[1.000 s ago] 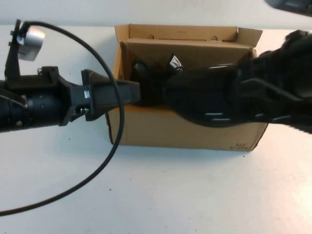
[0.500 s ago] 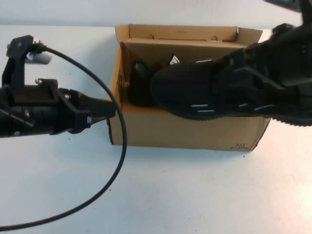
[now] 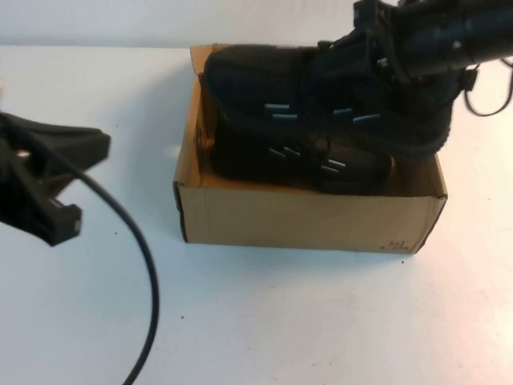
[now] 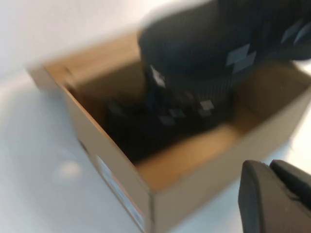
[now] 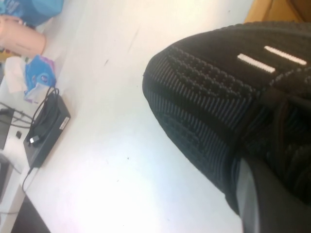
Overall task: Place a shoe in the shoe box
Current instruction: Adjust the shoe
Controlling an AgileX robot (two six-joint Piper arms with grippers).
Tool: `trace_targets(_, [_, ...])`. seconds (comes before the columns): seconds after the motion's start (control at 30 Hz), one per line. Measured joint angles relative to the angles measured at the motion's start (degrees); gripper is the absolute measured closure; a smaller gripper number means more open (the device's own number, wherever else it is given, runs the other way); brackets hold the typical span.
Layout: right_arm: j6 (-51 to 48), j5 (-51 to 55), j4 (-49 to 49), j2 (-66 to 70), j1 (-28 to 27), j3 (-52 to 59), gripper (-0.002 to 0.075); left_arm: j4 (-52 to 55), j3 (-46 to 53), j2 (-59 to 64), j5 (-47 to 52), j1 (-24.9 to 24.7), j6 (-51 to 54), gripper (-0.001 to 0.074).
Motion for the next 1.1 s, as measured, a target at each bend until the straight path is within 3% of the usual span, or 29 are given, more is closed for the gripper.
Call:
trace_targets(0.4, [-1.43, 1.17, 1.31, 12.49, 0.0, -6.43, 0.073, 2.19, 0.0, -6.42, -1.63, 0.0, -2.89, 0.0736])
trace_targets(1.1, [-3.2, 1.38, 0.55, 18.01, 3.15, -5.89, 0.073, 2.49, 0.0, -6.31, -1.36, 0.0, -4.41, 0.0736])
